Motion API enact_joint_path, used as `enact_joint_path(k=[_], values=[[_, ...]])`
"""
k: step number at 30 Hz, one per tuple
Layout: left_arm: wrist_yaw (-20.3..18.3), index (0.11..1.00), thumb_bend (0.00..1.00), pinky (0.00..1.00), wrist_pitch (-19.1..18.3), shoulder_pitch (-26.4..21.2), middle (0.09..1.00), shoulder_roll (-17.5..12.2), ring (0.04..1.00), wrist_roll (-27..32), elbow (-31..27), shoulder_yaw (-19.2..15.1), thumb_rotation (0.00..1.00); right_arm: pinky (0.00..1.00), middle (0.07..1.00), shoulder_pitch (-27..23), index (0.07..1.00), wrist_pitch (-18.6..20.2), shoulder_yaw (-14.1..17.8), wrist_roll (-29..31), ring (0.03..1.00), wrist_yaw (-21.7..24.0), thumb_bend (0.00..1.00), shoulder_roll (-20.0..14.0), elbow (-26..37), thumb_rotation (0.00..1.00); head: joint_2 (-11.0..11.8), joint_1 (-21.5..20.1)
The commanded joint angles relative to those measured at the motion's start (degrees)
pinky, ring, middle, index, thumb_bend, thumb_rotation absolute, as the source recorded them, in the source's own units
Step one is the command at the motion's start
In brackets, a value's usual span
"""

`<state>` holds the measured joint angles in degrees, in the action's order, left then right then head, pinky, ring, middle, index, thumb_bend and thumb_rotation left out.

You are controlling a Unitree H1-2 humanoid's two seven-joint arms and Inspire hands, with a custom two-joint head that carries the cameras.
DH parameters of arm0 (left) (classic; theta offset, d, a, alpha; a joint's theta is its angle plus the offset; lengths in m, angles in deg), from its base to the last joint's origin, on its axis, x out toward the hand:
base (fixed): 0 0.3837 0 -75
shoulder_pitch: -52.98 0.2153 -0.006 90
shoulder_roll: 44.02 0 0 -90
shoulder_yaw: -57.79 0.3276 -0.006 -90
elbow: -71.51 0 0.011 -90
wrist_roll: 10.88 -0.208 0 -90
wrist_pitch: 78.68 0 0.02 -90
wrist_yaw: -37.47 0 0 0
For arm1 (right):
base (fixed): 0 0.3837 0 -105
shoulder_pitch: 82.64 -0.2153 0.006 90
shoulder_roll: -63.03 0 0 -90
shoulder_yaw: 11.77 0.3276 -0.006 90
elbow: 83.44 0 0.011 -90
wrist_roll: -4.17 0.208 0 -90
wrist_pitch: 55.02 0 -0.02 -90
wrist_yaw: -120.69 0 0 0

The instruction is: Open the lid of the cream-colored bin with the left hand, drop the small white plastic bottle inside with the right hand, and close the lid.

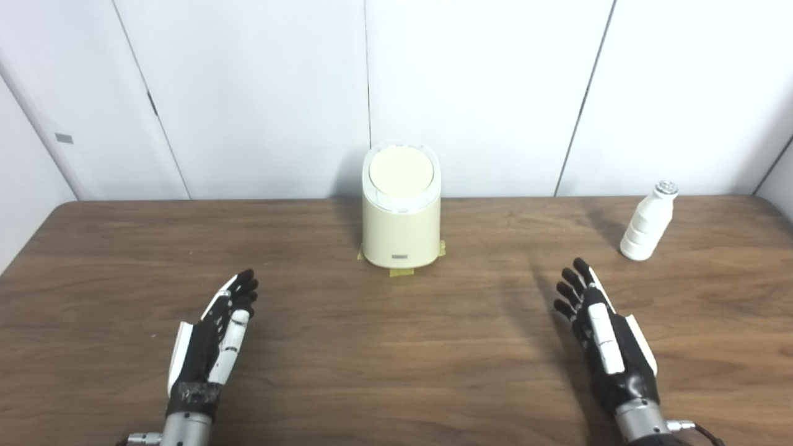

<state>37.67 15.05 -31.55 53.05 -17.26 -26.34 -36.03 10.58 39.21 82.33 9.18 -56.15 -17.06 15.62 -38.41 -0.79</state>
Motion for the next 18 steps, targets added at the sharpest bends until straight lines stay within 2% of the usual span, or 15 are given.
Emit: enact_joint_path(k=[1, 18], values=[[0.75, 0.912, 0.38, 0.83, 1.46, 2.25, 0.877, 1.16, 0.862, 0.18, 3.87, 0.34, 0.87, 0.90, 0.950, -1.43, 0.967, -1.69, 0.27, 0.46, 0.934, 0.09, 0.56, -0.20, 1.35, 0.90, -0.05, -0.08], [0.74, 0.908, 0.38, 0.83, 1.11, 2.22, 0.874, 1.24, 0.861, 0.40, 3.75, 0.24, 0.85, 0.89, 0.947, -1.41, 0.968, -1.35, 0.20, 0.49, 0.929, 0.18, 0.57, -0.30, 1.58, 0.91, -0.04, -0.17]])
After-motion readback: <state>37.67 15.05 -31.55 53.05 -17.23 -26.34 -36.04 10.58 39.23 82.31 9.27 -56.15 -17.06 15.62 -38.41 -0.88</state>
